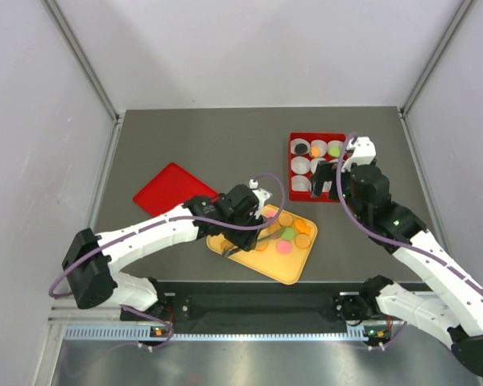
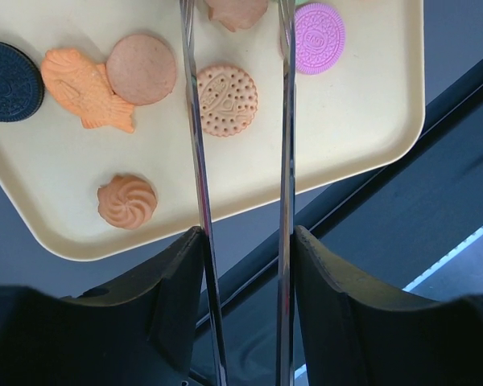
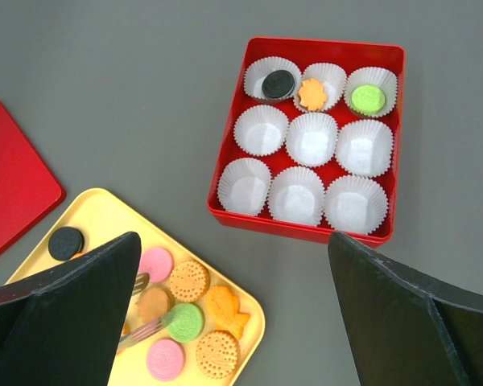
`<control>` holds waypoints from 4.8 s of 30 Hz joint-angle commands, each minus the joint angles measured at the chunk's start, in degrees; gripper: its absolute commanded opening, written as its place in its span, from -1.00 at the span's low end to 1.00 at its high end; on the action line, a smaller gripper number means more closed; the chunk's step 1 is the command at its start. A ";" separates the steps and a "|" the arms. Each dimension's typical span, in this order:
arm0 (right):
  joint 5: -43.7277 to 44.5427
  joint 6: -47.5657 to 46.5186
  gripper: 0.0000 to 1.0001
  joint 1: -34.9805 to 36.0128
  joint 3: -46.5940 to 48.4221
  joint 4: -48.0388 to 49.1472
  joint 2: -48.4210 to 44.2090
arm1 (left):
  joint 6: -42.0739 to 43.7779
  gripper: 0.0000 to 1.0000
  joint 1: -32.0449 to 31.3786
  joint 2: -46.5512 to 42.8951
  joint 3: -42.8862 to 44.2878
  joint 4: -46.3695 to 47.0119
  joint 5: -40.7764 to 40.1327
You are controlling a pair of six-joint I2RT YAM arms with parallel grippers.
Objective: Pack the cookies
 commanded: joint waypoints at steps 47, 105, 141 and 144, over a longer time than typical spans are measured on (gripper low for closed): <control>3.20 -0.54 1.00 0.17 0.83 -3.05 -8.58 | 5.64 -0.20 4.42 37.70 53.27 3.36 -16.14; 1.71 0.86 0.99 0.00 0.66 -0.24 -0.68 | 2.92 0.03 -1.47 -3.06 9.88 -7.37 -0.68; 1.79 1.04 0.99 0.08 -0.75 -0.41 -1.20 | 0.37 0.04 -15.18 6.87 11.98 -9.21 -10.79; 1.70 1.04 0.99 0.08 -0.66 -0.41 -0.94 | 0.46 0.06 -15.18 7.30 11.89 -9.21 -10.26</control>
